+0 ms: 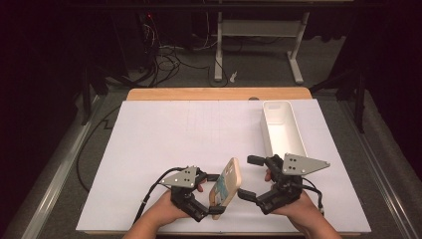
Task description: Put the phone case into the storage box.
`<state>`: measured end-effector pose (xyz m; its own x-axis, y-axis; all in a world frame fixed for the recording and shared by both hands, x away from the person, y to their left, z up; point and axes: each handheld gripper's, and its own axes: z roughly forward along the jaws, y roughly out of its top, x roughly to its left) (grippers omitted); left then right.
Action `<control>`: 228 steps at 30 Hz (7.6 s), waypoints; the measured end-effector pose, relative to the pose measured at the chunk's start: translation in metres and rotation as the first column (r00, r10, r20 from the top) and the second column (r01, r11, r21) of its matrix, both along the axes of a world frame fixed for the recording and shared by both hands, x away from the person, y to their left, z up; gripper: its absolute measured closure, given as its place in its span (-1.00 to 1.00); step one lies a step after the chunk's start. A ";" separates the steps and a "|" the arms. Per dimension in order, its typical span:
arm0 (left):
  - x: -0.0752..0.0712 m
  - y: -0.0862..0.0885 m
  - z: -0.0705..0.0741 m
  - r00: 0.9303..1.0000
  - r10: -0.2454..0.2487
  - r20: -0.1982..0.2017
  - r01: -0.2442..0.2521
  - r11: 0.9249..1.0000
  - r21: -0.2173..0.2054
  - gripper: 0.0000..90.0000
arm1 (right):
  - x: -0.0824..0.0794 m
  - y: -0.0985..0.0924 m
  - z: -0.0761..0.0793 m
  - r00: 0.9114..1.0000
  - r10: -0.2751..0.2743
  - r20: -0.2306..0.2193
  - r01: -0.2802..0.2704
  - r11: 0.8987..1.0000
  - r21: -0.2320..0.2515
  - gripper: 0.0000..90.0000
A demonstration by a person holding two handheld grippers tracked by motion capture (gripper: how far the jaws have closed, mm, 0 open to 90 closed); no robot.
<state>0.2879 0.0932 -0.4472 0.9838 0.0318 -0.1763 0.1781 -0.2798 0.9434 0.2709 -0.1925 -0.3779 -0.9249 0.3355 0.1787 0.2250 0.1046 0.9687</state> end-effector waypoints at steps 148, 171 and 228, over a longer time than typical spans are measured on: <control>-0.006 0.000 0.005 0.995 0.096 0.009 -0.096 0.995 -0.012 -1.00 | 0.008 0.009 -0.001 0.999 0.035 -0.031 -0.034 0.999 0.040 -0.71; 0.001 0.066 0.002 0.908 0.415 0.063 -0.419 0.905 0.072 -1.00 | 0.011 -0.007 -0.001 0.998 -0.059 0.018 0.059 0.998 -0.008 -0.71; -0.007 0.119 -0.010 0.695 0.709 0.120 -0.719 0.690 0.089 -1.00 | 0.008 -0.037 0.002 0.886 -0.426 0.183 0.443 0.894 -0.066 -0.71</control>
<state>0.2807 0.2126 -0.4569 0.6646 0.7453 -0.0531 0.3061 -0.2067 0.9293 0.2787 -0.2300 -0.3760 -0.6951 0.7187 -0.0166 0.1140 0.1330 0.9845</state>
